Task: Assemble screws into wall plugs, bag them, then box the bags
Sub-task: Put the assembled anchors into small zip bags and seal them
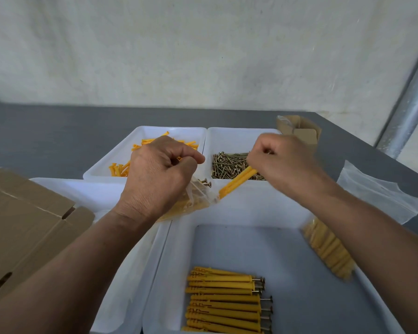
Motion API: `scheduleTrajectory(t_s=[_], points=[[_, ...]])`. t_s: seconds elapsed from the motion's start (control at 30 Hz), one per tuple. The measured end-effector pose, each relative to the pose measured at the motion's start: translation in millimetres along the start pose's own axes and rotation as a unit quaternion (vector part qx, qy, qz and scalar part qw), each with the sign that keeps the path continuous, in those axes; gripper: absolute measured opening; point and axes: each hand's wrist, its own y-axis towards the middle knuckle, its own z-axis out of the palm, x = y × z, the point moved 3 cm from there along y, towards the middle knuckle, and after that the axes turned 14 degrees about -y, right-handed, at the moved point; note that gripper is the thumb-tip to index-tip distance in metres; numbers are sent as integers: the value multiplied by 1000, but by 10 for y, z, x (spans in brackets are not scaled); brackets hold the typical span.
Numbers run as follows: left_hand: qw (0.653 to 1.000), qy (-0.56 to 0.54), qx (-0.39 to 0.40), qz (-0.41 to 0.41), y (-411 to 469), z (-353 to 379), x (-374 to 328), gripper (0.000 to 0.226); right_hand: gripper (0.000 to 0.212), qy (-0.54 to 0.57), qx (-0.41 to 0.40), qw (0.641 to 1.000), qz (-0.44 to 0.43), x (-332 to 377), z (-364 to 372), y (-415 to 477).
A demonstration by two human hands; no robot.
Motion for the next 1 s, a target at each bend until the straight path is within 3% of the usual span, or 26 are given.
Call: scheduleTrajectory(t_s=[0.13, 0.27, 0.5, 0.8, 1.0], points=[[1000, -2, 0, 2, 5, -1, 11, 28, 13, 150, -94, 984, -1, 15, -109, 22], [1000, 1, 0, 1, 3, 6, 0, 27, 12, 238, -64, 969, 12, 49, -18, -7], [1000, 18, 6, 8, 1, 9, -16, 28, 10, 197, 29, 979, -49, 190, 233, -137], [999, 24, 10, 18, -4, 7, -33, 26, 5, 233, 121, 965, -27, 288, 431, -213], [1000, 19, 8, 17, 0, 4, -22, 25, 13, 226, 93, 970, -12, 270, 431, -217]])
